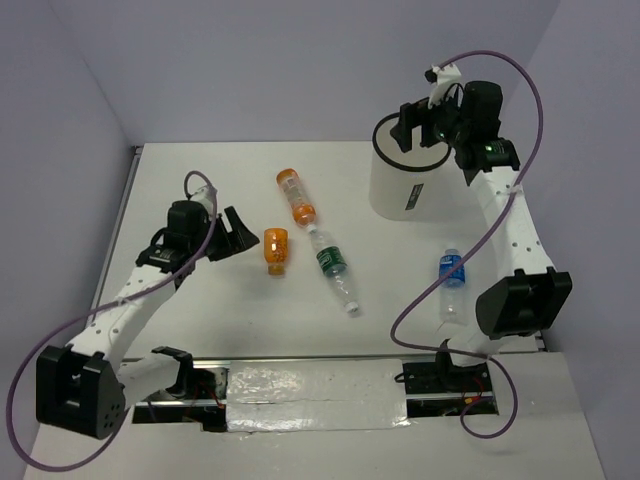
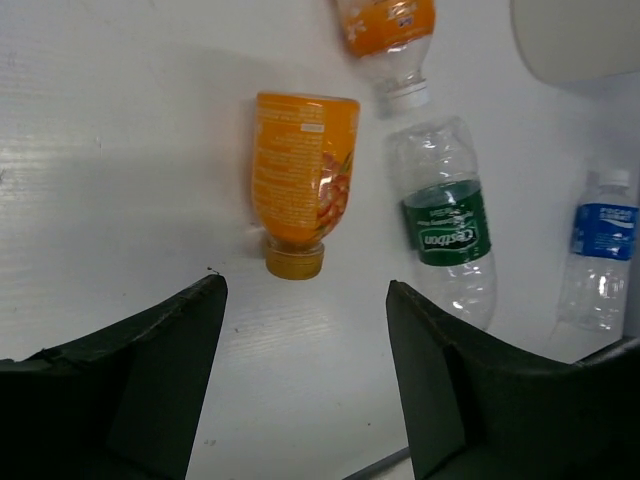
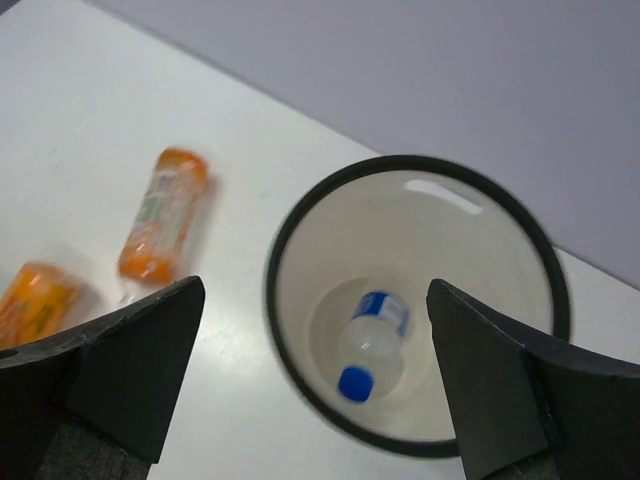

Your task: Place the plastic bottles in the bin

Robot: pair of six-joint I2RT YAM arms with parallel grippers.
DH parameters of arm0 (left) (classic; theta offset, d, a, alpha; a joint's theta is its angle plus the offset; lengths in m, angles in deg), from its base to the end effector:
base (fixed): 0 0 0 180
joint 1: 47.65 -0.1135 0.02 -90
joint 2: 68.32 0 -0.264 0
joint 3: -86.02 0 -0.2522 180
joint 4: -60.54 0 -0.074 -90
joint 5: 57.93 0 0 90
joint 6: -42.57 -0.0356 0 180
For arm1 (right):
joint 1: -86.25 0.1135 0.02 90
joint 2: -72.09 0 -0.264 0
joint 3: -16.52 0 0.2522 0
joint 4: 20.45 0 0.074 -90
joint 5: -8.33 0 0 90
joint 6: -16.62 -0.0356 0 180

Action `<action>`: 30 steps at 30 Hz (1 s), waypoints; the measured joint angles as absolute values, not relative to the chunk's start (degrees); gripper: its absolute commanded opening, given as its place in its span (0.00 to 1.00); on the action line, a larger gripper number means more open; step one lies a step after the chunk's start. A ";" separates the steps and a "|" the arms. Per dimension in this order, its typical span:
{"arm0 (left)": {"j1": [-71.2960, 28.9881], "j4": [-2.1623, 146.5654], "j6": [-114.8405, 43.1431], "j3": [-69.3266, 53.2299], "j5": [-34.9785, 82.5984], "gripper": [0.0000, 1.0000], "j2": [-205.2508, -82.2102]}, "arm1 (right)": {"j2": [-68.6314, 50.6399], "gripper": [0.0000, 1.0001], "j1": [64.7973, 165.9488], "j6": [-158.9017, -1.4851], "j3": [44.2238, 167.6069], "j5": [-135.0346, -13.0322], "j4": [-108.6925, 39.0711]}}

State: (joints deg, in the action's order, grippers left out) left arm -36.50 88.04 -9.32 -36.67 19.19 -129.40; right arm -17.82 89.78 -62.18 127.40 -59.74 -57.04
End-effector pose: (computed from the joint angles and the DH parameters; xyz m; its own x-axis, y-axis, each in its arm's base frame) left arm 0.2309 -0.0536 0.2716 -0.6324 -0.4886 -0.6011 -0.0189 0.7855 -0.6186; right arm 0.3567 0.0353 0.4389 -0.1828 -0.1918 -0.9643 -0.4604 0.8833 -0.0884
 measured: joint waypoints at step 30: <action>-19.99 84.11 -10.00 -20.38 40.78 0.52 -168.57 | 9.04 1.00 88.20 -49.65 105.70 -35.04 -74.14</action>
